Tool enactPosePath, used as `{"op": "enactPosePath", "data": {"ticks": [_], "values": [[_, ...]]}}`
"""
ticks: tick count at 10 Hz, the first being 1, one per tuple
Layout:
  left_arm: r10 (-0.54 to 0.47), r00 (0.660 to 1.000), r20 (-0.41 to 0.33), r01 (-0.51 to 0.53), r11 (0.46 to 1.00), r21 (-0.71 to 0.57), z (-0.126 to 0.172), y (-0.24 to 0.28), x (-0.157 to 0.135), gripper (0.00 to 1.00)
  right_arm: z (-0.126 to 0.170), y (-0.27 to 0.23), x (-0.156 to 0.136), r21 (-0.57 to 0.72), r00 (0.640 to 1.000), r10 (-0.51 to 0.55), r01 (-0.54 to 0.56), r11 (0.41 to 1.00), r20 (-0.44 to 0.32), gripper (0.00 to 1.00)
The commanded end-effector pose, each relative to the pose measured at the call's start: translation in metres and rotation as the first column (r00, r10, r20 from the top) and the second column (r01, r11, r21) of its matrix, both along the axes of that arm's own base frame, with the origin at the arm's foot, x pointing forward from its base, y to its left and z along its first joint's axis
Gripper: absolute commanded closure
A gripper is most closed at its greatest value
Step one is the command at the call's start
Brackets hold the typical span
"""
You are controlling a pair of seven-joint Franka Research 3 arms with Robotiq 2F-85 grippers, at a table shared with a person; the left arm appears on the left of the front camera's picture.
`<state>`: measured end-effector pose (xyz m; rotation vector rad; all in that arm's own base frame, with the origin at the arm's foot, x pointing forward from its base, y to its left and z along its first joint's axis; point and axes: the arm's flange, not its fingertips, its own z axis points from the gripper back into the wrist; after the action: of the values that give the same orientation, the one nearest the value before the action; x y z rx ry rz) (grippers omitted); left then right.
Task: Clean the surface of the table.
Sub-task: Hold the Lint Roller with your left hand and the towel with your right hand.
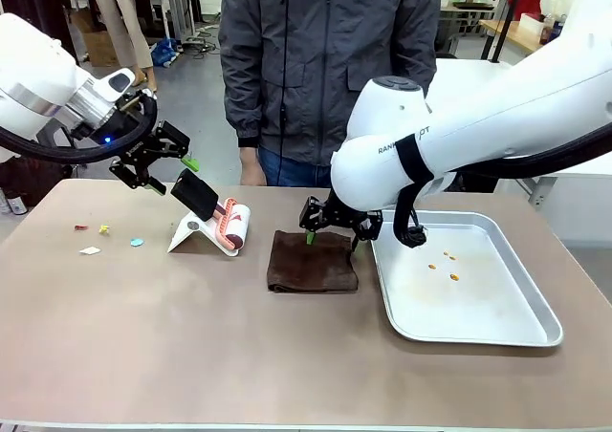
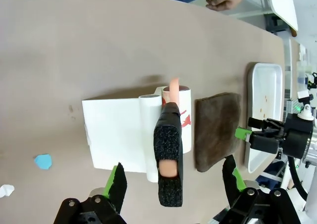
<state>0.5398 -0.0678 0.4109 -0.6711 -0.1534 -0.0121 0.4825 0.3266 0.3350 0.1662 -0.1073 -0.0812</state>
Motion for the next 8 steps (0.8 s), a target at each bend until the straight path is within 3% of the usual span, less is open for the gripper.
{"op": "enactPosePath", "data": {"ticks": [1, 4, 8], "values": [[-0.03, 0.999, 0.015, 0.031, 0.999, -0.03, -0.002, -0.002, 0.004, 0.0, 0.003, 0.021, 0.01, -0.11, 0.998, -0.049, 0.052, 0.993, 0.026, 0.0], [-0.037, 0.999, 0.012, 0.037, 0.999, -0.027, -0.004, 0.002, 0.005, 0.0, -0.015, 0.027, 0.017, -0.211, 0.996, -0.089, 0.087, 0.974, 0.002, 0.0], [-0.037, 0.999, 0.026, 0.037, 0.999, -0.027, -0.003, 0.0, 0.005, 0.0, -0.023, 0.015, 0.018, -0.191, 0.989, -0.142, 0.13, 0.973, -0.048, 0.0]]}}
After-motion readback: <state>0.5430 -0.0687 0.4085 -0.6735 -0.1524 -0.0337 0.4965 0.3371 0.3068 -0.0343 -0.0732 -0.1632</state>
